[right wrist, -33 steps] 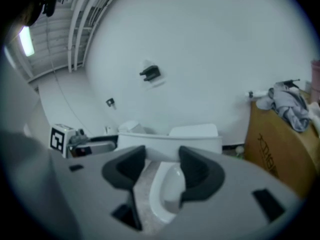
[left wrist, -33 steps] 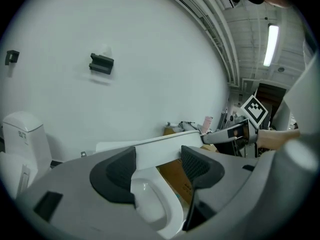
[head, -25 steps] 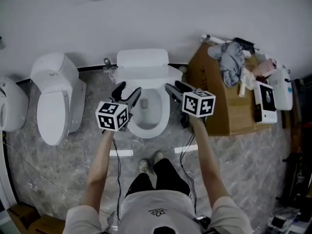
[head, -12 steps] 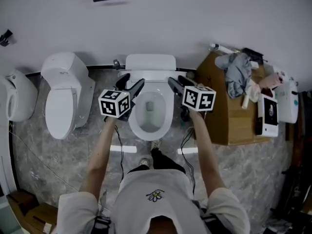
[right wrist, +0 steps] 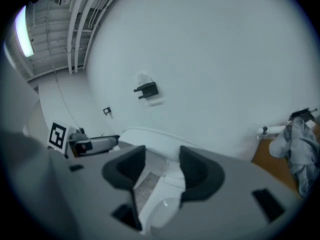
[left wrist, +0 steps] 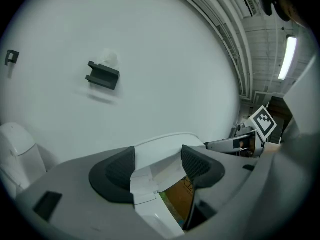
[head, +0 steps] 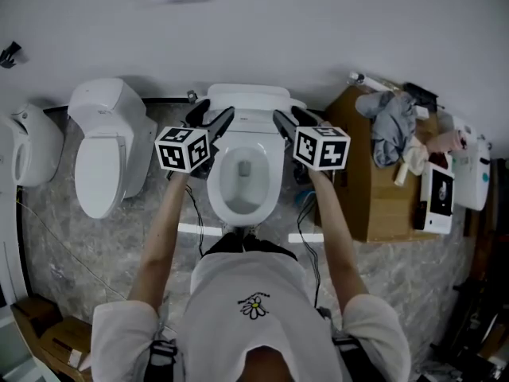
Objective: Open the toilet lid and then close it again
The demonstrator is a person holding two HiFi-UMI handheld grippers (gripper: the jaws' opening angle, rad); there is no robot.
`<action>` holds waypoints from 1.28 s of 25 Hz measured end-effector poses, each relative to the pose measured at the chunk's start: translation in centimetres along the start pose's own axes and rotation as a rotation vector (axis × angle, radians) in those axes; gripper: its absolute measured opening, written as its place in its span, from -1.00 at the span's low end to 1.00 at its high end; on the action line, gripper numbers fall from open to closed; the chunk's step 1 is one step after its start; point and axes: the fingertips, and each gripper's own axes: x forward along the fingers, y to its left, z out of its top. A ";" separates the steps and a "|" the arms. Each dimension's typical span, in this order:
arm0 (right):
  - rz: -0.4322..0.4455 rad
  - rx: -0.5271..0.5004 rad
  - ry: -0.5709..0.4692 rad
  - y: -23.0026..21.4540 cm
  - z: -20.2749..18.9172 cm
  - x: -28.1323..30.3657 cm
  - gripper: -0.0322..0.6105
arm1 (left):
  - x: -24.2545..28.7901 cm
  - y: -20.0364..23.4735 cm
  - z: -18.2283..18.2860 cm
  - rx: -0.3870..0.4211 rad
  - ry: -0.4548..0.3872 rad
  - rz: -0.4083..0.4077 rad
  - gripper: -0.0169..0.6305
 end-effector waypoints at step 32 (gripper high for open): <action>-0.132 -0.076 -0.060 -7.5 12.9 12.1 -0.23 | 14.2 8.4 8.6 0.201 0.063 0.108 -0.06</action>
